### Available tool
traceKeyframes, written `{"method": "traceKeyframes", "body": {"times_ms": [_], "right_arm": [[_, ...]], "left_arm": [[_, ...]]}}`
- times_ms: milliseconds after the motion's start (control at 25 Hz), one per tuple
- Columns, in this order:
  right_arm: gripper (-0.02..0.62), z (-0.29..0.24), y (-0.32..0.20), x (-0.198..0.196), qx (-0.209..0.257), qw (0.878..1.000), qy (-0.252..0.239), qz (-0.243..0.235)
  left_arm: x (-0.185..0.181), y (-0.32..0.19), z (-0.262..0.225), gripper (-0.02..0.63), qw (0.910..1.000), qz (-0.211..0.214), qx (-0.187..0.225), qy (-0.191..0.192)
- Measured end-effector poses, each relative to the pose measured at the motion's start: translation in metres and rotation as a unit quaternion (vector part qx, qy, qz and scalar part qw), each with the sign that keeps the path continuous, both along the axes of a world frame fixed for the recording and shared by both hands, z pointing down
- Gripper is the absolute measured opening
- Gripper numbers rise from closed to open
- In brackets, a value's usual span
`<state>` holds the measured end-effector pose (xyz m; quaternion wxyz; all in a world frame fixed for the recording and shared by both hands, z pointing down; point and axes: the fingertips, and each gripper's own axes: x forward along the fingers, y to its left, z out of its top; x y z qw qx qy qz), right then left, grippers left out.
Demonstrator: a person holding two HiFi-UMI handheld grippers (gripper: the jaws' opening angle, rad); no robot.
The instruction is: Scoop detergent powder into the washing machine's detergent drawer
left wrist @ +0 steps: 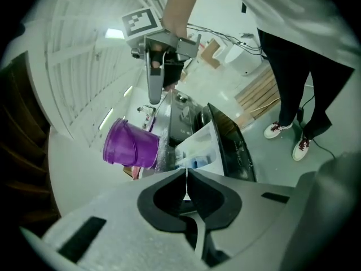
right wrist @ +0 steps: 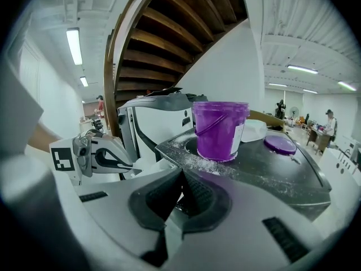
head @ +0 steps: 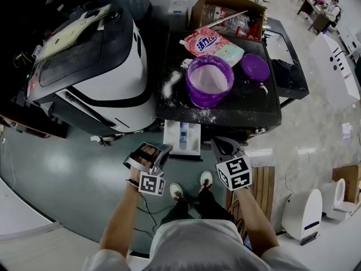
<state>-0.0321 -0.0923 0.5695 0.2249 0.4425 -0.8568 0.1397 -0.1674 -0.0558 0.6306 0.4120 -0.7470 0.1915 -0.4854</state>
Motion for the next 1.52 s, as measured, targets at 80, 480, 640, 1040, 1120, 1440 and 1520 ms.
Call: {"method": "traceKeyframes", "body": {"times_ms": [80,480,640,1040,1120,1440,1520], "right_arm": [[-0.003,0.001,0.002,0.002,0.000,1.000,0.001,0.003],[-0.003,0.001,0.010,0.006,0.000,1.000,0.003,0.012],[-0.003,0.002,0.013,0.011,0.000,1.000,0.004,0.017],[-0.003,-0.002,0.022,0.014,0.004,0.999,0.005,0.035],[-0.003,-0.005,0.026,0.015,0.008,0.999,0.006,0.041],[-0.003,-0.025,0.043,0.016,0.024,0.998,0.005,0.066],[-0.003,-0.034,0.046,0.015,0.032,0.997,-0.004,0.069]], "left_arm": [[0.000,0.002,0.003,0.014,1.0000,0.000,-0.006,0.002],[-0.011,0.002,0.024,0.014,0.9974,-0.038,-0.060,0.013],[-0.013,-0.002,0.021,0.014,0.9941,-0.058,-0.083,0.038],[-0.009,-0.007,-0.002,0.014,0.9821,-0.077,-0.099,0.140],[-0.013,-0.013,-0.016,0.014,0.9654,-0.100,-0.118,0.210],[-0.025,-0.025,-0.043,0.014,0.9012,-0.135,-0.184,0.368],[-0.030,-0.030,-0.055,0.014,0.8583,-0.165,-0.214,0.436]]}}
